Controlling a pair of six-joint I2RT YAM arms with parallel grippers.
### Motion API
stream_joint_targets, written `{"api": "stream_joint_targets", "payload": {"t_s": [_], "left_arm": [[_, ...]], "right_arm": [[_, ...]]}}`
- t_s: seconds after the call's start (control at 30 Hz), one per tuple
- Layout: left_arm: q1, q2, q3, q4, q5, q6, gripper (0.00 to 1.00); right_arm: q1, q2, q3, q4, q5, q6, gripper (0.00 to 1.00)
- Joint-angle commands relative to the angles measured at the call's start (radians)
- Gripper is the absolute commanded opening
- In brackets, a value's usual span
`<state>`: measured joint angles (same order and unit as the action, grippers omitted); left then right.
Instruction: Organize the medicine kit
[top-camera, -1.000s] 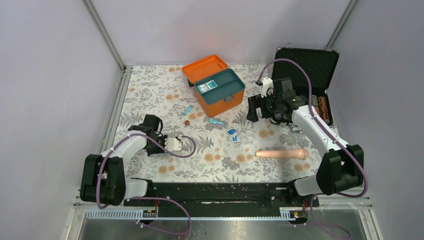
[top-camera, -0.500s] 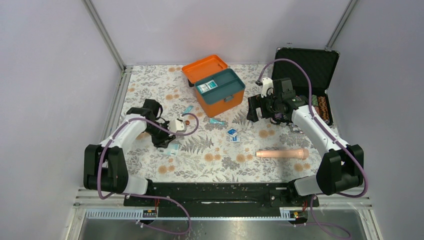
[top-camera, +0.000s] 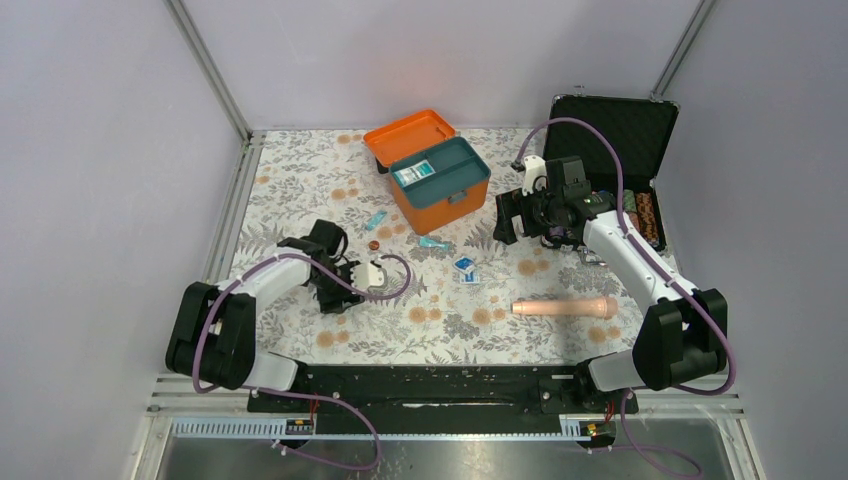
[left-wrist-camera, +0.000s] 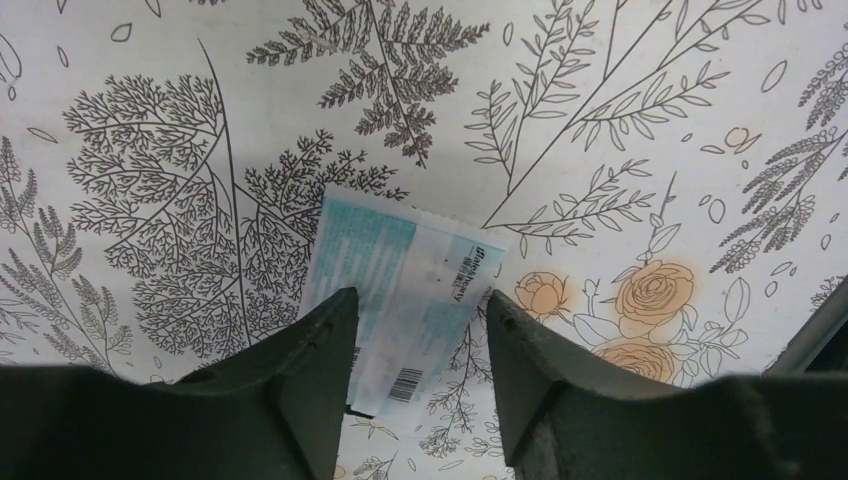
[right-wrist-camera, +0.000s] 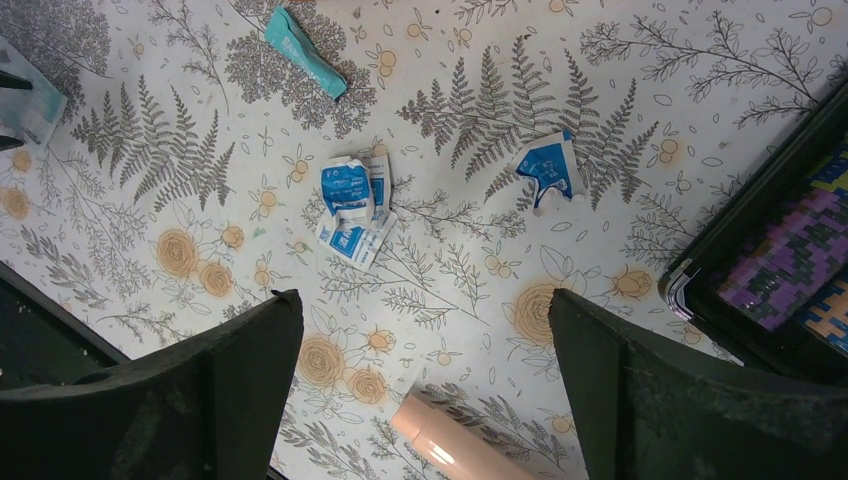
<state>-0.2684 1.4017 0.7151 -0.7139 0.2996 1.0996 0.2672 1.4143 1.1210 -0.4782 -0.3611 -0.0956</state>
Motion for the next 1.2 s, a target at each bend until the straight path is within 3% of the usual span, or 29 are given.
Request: {"api": "stream_joint_targets", "payload": {"t_s": [0.0, 0.07, 0.27, 0.37, 0.57, 0.67, 0.9, 1.03, 1.17], "left_arm": [[-0.012, 0.080, -0.030, 0.072, -0.096, 0.044, 0.42], [-0.012, 0.103, -0.021, 0.063, -0.089, 0.033, 0.27], [-0.009, 0.096, 0.055, -0.029, -0.001, -0.005, 0.10], [-0.009, 0.090, 0.152, -0.137, 0.086, -0.034, 0.09], [0.015, 0.177, 0.528, -0.422, 0.342, -0.181, 0.10], [0.039, 0.232, 0.685, -0.468, 0.502, -0.310, 0.10], [0.042, 0.453, 0.994, -0.532, 0.780, -0.517, 0.09], [0.026, 0.598, 1.155, -0.657, 0.904, -0.524, 0.11], [0.008, 0.594, 1.159, -0.656, 0.896, -0.507, 0.13]], "right_arm": [[-0.003, -0.034, -0.011, 0.026, -0.017, 0.009, 0.99], [-0.003, -0.037, -0.014, 0.026, -0.017, 0.011, 0.99], [-0.003, -0.037, 0.001, 0.013, -0.013, 0.008, 1.00], [-0.003, -0.034, 0.016, 0.006, -0.029, -0.003, 1.00], [0.001, -0.088, 0.043, 0.051, -0.207, -0.152, 1.00], [0.036, -0.149, 0.012, 0.206, -0.323, -0.289, 0.99], [0.167, -0.020, 0.184, 0.171, -0.400, -0.643, 0.99], [0.228, 0.076, 0.295, 0.070, -0.399, -0.814, 0.88], [0.256, 0.129, 0.341, 0.021, -0.439, -0.892, 0.80]]}}
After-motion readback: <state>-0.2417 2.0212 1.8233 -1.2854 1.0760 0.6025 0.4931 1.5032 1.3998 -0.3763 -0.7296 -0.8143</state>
